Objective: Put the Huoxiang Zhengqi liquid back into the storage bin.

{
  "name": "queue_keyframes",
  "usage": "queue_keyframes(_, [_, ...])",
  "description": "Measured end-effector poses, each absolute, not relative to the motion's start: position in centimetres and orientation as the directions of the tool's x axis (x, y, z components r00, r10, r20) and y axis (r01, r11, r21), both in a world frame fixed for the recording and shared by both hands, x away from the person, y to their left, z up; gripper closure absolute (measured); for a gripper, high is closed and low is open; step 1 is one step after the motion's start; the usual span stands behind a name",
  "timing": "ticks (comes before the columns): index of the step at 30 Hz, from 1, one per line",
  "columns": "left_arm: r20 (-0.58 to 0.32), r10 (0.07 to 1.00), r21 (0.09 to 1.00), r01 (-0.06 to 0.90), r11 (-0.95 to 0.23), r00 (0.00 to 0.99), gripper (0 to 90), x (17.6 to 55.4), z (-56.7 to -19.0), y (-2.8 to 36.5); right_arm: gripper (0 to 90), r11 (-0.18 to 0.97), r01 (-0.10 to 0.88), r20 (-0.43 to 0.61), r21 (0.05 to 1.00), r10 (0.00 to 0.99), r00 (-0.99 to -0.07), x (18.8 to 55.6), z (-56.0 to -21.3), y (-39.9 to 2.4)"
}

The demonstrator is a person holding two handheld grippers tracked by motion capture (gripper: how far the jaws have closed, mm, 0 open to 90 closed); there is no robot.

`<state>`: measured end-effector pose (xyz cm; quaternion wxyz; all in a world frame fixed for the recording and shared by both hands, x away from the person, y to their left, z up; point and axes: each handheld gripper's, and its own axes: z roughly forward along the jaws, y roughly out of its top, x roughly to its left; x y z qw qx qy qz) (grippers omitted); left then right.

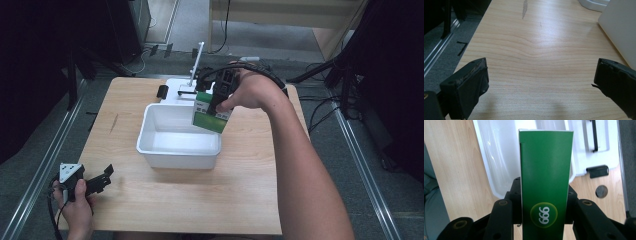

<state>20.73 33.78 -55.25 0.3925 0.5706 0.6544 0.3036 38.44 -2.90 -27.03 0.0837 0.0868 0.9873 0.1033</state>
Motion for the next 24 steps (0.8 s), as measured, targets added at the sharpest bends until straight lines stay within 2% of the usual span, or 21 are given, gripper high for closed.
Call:
queue_keyframes(10, [-0.17,0.985,0.844,0.509,0.167,-0.039,0.0,20.7,-55.3,33.8,64.5,0.975,0.068,-0.157,0.212,0.103,-0.982,38.4,-28.6,-0.6])
queue_keyframes(24, [-0.173,0.984,0.843,0.51,0.171,-0.044,0.0,20.7,-55.3,33.9,64.3,0.983,0.024,-0.193,0.184,0.06,-0.979,38.9,-31.9,-1.0])
